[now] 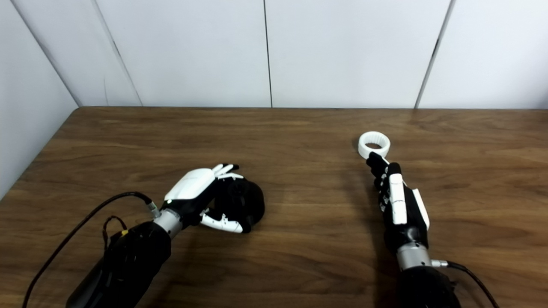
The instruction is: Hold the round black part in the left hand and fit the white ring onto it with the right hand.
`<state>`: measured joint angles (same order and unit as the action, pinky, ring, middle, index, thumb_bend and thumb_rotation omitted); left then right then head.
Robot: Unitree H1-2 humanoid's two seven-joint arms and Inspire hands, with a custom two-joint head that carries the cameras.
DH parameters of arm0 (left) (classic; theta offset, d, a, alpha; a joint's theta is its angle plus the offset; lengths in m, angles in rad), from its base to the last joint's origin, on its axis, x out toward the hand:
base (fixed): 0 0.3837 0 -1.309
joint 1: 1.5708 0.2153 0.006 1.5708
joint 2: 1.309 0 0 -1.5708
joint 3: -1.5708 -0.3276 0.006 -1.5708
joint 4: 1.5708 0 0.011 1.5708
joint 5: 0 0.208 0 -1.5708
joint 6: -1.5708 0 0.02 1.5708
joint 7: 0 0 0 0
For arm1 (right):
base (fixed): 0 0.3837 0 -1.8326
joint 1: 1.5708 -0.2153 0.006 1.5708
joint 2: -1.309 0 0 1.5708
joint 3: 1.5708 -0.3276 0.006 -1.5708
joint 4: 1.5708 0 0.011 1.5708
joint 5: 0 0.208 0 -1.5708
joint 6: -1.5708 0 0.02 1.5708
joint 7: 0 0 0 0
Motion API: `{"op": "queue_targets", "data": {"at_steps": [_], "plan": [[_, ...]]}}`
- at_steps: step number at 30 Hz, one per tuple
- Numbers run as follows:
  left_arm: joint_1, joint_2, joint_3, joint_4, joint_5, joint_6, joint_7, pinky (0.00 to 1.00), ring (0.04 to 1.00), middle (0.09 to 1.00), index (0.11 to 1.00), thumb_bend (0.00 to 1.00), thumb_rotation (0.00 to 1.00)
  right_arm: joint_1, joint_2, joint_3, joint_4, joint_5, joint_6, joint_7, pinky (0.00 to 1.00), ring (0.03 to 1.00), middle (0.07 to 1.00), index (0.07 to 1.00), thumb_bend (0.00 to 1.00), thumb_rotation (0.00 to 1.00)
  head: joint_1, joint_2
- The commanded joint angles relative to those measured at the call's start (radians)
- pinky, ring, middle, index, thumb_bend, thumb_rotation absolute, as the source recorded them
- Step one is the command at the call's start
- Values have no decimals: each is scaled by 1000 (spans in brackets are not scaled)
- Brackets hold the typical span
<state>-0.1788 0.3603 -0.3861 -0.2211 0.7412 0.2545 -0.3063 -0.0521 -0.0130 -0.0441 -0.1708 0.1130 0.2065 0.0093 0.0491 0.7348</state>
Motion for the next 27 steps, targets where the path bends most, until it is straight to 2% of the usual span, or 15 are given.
{"op": "queue_targets", "data": {"at_steps": [1,13,27], "plan": [[1,-5,-14,-35,31,-27,10,934,1000,967,783,934,460,-24,12,4,-48,-2,-11,-4,1000,959,888,856,618,983,-4,2],[45,-50,-42,-54,69,-66,2,923,1000,970,786,936,483,-16,26,9,-63,-14,-4,-15,1000,957,890,858,599,993,-31,10],[85,-86,-67,-87,91,-68,-18,912,1000,972,786,938,488,-22,16,8,-84,-26,13,-17,1000,963,888,862,613,994,-47,20]]}}
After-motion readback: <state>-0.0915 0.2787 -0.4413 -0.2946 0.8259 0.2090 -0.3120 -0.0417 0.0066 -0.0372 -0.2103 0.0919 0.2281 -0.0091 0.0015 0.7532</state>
